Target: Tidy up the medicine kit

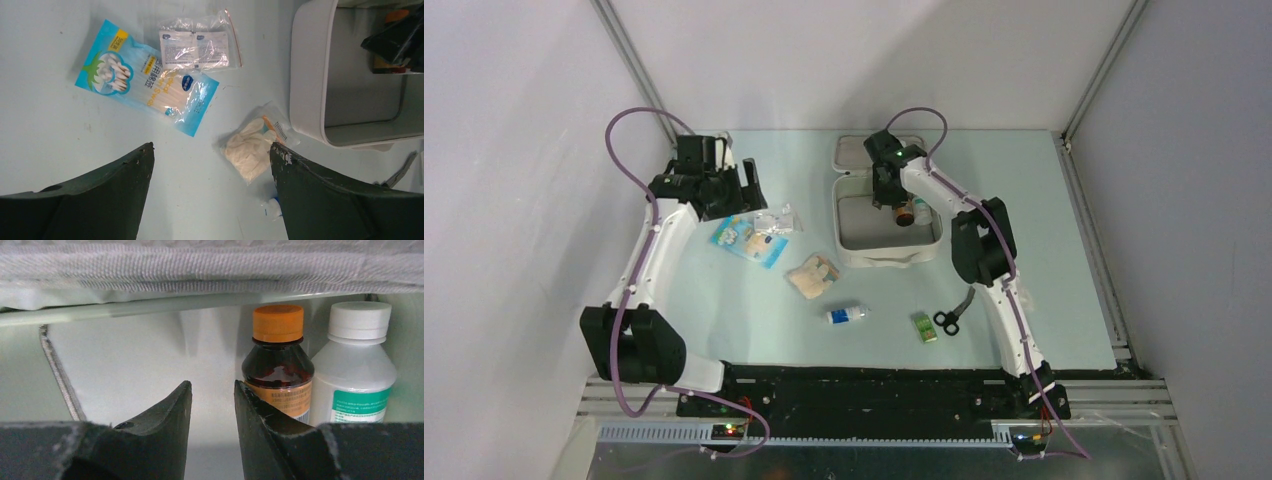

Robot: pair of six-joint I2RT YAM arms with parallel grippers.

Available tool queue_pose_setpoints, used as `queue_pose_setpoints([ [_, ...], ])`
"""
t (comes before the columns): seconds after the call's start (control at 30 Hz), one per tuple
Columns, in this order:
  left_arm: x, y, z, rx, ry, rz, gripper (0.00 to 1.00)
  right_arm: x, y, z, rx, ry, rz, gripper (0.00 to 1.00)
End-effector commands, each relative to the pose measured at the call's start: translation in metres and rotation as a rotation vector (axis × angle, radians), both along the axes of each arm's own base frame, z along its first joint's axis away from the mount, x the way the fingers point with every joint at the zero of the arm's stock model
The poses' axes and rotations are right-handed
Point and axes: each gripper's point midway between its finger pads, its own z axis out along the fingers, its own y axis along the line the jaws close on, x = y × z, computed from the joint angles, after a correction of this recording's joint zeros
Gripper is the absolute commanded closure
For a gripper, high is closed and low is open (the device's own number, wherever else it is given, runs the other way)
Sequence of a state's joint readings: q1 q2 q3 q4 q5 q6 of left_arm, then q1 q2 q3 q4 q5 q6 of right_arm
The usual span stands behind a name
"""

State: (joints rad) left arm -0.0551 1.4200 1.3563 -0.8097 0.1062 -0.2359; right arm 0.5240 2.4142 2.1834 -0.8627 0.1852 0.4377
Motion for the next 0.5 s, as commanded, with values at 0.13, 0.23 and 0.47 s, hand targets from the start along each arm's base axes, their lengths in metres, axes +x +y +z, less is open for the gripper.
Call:
queue_pose_setpoints([
  [0.13,0.015,0.000,0.025,0.011,-0.079,0.005,0.09,0.004,-0.023,0.009,-0.070,-0.031,-0.015,0.58],
  [0.23,0.016,0.000,0.026,0.010,-0.081,0.004,0.10,0.009,-0.004,0.023,-0.010,-0.064,0.050,0.56],
  [0.47,0.016,0.001,0.032,0.021,-0.100,-0.008,0.10,0.012,0.043,0.096,0.126,-0.205,0.249,0.42],
])
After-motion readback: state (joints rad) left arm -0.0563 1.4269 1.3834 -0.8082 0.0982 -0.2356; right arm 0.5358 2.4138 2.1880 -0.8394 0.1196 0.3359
